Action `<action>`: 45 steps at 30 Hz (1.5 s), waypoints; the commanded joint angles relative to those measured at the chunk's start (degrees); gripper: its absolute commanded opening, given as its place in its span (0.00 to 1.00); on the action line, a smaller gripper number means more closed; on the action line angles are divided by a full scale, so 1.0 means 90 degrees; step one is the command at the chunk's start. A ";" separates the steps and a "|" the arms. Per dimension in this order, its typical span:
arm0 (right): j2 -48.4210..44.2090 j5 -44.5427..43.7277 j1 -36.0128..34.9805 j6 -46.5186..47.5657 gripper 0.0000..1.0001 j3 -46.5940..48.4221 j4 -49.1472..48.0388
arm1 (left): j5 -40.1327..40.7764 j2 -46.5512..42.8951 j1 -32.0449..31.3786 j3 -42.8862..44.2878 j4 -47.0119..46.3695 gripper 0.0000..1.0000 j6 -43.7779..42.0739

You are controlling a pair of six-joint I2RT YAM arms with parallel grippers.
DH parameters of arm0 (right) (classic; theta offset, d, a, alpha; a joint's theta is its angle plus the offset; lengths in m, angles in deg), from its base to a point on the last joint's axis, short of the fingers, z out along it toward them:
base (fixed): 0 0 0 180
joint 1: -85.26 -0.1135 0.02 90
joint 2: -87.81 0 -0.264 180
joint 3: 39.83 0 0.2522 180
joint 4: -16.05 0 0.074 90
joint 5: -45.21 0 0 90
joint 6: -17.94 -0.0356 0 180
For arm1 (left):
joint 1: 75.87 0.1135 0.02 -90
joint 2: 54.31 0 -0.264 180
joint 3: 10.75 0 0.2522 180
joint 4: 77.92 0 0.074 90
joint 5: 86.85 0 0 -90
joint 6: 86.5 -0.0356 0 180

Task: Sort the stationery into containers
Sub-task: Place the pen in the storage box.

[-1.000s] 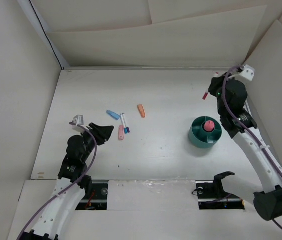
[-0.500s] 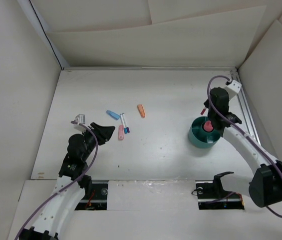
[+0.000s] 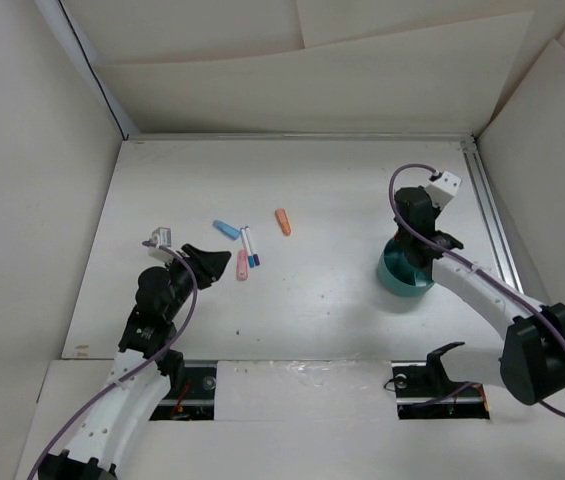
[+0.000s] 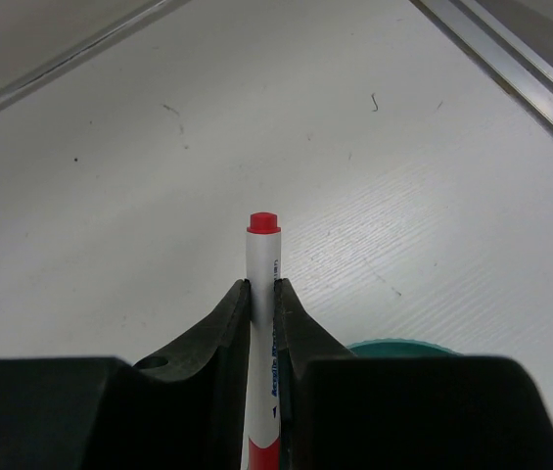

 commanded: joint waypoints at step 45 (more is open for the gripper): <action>0.0217 -0.1704 -0.1039 -0.0990 0.32 0.0822 0.1987 | -0.0096 -0.0349 -0.0019 -0.0118 -0.0134 0.37 -0.0017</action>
